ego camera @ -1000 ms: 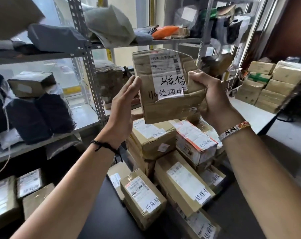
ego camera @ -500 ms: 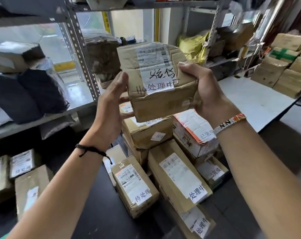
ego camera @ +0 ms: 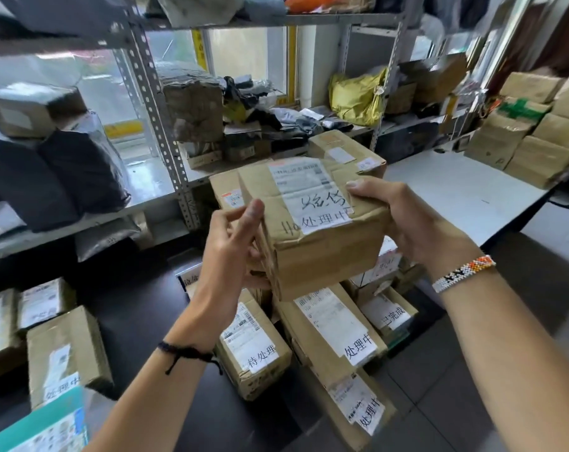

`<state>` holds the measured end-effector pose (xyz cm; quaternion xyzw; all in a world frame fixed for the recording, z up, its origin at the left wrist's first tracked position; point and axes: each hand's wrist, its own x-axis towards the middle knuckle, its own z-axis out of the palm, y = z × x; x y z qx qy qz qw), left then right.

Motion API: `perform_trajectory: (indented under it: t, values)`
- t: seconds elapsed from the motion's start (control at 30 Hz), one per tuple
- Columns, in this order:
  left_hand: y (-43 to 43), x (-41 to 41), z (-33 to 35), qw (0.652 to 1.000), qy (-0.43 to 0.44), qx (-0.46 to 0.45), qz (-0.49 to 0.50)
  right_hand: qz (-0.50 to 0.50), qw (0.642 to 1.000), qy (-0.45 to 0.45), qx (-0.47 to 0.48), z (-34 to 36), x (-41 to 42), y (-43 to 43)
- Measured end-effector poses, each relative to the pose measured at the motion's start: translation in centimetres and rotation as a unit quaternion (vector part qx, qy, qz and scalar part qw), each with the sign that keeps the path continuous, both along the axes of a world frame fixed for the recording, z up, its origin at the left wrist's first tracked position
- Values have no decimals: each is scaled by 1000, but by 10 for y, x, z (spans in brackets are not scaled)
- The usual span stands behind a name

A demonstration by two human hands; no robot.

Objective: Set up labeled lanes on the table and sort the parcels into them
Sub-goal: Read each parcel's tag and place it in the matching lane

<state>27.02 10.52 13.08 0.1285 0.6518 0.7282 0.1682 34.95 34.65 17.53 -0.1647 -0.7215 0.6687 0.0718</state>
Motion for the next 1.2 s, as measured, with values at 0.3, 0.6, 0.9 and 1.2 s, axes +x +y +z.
perform_trajectory:
  t: [0.3, 0.6, 0.9, 1.2]
  values:
    - [0, 35, -10, 999, 5, -9, 35, 18, 1000, 4, 13, 1, 31, -7]
    - [2, 52, -23, 999, -1, -14, 34, 37, 999, 12, 27, -8, 43, 4]
    - [13, 39, -53, 998, -31, -39, 23, 4, 995, -75, 63, -42, 23, 13]
    - [21, 29, -76, 998, -50, -44, -3, -67, 984, -51, 159, -72, 3, 9]
